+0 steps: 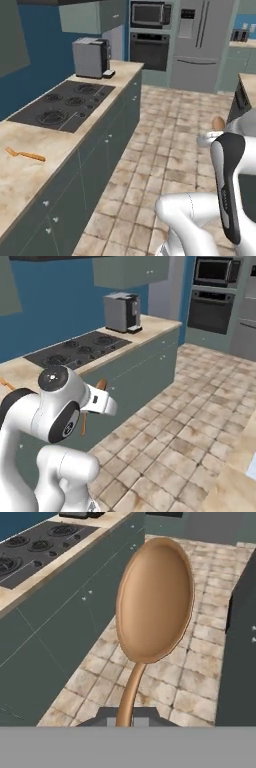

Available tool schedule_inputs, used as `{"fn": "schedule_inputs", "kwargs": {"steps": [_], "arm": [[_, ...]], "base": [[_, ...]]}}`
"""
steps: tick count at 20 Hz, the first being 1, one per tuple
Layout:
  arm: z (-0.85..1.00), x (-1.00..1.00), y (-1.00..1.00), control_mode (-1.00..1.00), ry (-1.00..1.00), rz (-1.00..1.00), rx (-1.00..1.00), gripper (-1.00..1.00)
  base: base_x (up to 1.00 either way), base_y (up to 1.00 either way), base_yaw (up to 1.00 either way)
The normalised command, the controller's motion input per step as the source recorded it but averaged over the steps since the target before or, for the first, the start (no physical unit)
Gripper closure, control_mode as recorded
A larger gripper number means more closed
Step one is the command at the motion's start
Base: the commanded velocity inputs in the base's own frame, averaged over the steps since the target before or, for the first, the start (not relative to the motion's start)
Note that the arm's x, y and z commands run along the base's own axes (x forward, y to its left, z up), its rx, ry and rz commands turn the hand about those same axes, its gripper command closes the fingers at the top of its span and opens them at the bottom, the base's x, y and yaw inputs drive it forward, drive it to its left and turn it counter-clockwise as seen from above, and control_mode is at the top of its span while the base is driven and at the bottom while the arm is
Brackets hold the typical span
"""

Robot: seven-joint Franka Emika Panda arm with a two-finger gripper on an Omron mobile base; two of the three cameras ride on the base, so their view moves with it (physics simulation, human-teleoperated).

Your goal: Take the fork and place it on the left side of the plate. Then take the spoon and place it on the right side of the plate. Make sure they're directly next to the plate.

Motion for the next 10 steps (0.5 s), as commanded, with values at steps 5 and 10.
{"fn": "schedule_inputs", "kwargs": {"steps": [5, 10], "arm": [[0.0, 0.0, 0.0, 1.0, 0.0, 0.0, 0.0, 1.0], [0.0, 0.0, 0.0, 1.0, 0.0, 0.0, 0.0, 1.0]], "base": [[-0.92, 0.0, -0.26], [-0.99, 0.0, -0.25]]}}
